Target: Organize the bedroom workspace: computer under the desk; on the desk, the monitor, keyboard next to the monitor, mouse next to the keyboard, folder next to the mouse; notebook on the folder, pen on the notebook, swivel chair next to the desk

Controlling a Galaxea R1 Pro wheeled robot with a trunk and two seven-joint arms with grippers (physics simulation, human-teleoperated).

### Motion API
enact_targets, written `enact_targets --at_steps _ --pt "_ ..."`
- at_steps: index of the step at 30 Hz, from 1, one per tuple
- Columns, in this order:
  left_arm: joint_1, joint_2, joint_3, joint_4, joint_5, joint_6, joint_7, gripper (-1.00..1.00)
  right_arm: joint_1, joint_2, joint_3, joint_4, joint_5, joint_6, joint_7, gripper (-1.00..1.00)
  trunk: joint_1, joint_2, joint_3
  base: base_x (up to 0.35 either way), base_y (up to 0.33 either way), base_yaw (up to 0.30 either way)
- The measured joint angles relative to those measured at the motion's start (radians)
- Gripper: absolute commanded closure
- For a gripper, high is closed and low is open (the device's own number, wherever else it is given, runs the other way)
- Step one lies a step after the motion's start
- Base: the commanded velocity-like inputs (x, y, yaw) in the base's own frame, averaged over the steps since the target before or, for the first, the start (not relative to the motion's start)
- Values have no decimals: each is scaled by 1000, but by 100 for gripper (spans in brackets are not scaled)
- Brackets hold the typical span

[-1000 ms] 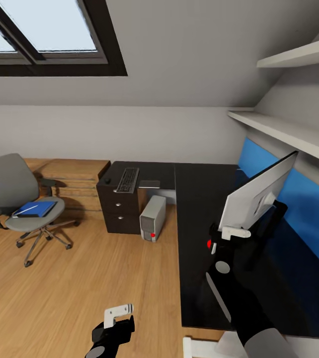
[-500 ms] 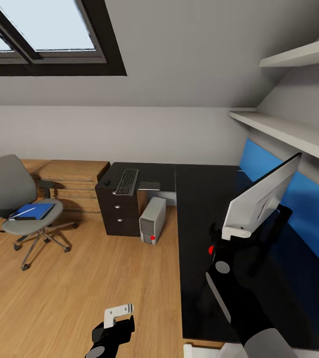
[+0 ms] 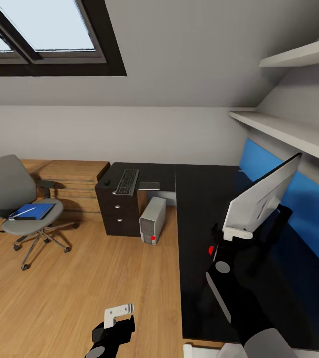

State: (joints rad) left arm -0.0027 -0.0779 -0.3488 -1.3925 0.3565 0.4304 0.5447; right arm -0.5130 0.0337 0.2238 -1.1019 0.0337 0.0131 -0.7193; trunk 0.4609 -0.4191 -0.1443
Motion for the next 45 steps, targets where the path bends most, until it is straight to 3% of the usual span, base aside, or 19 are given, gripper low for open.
enact_targets --at_steps 9,26,45 --pt "0 0 0 1 0 0 0 -100 0 0 0 0 0 2 -24 -100 0 0 0 -12 0 0" --pt "0 0 -1 2 0 1 0 -100 0 0 -2 2 0 6 -24 -100 0 0 0 -274 -12 0" --pt "0 -1 0 1 0 0 0 -100 0 -1 -2 -1 -2 3 -22 -100 0 0 0 118 122 0"
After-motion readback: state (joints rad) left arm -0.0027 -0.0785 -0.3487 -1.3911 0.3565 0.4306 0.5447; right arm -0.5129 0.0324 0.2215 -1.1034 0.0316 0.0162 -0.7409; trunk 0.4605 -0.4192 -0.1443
